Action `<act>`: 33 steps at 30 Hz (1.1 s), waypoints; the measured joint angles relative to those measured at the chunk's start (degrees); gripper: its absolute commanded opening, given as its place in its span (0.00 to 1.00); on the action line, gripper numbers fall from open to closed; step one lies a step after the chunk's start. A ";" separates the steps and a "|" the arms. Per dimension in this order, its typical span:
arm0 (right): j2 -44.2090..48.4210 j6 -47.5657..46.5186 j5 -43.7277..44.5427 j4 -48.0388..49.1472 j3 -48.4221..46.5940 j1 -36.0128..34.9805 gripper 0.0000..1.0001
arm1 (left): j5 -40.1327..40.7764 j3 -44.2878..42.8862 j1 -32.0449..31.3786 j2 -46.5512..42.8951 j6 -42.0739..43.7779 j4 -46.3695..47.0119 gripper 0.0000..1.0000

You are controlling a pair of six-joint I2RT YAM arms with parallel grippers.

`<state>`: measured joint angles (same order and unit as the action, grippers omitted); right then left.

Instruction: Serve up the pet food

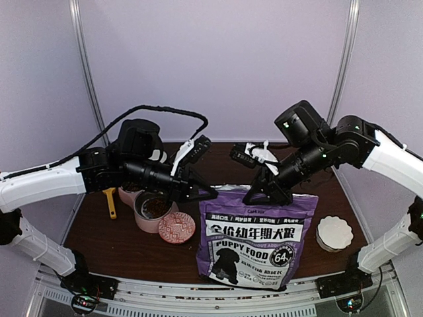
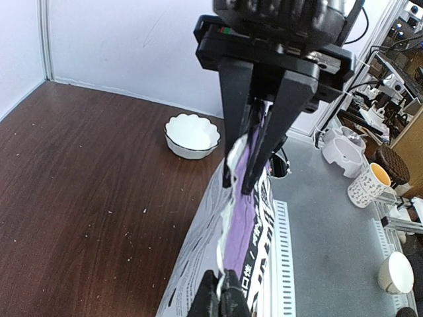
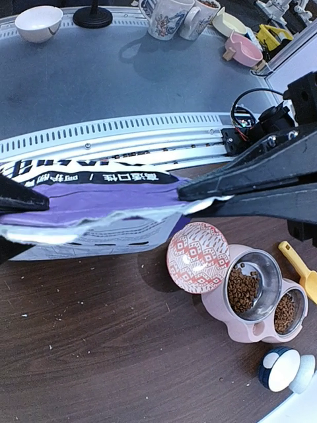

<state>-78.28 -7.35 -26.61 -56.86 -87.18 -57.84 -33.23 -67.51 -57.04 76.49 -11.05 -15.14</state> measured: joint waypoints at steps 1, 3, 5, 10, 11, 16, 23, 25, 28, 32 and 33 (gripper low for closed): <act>0.37 0.00 0.20 -0.37 0.24 0.00 0.00 | -0.02 0.00 0.00 0.00 0.00 -0.02 0.00; 0.96 -0.37 0.50 -0.61 0.63 0.00 0.00 | 0.02 0.00 0.00 0.00 0.00 0.00 0.00; 1.29 -0.15 0.83 -0.42 0.98 -0.04 0.00 | 0.02 0.00 0.00 0.00 0.00 0.00 0.00; 2.10 -0.20 1.55 0.55 1.99 -0.07 0.14 | 0.04 0.00 0.00 0.00 0.00 0.11 0.00; 2.21 -0.04 1.64 0.76 2.19 -0.07 0.17 | 0.07 0.00 0.00 0.00 0.00 0.11 0.00; 4.70 -0.07 3.87 -0.35 3.91 0.00 0.00 | 0.48 0.00 0.31 -0.04 0.02 -0.33 0.00; 6.03 0.11 5.07 0.15 5.11 -0.15 0.01 | 0.48 0.00 0.42 -0.04 0.02 -0.22 0.00; 6.14 0.13 5.42 0.31 5.20 -0.15 0.11 | 0.50 0.00 0.42 -0.04 0.02 -0.17 0.00; 6.60 0.22 6.69 -0.44 5.35 -0.20 0.12 | 0.63 0.00 0.55 -0.07 0.04 -0.39 0.00; 8.61 0.48 8.96 -2.60 5.75 0.00 0.00 | 0.76 0.00 1.25 -0.13 0.02 -0.57 0.00; 8.87 0.39 9.14 -2.62 5.95 -0.04 0.00 | 0.70 0.00 1.22 -0.13 0.02 -0.42 0.00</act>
<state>-69.41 -6.96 -17.47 -59.48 -81.23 -57.89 -32.53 -67.51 -55.81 76.36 -11.03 -15.55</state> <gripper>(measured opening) 0.020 0.016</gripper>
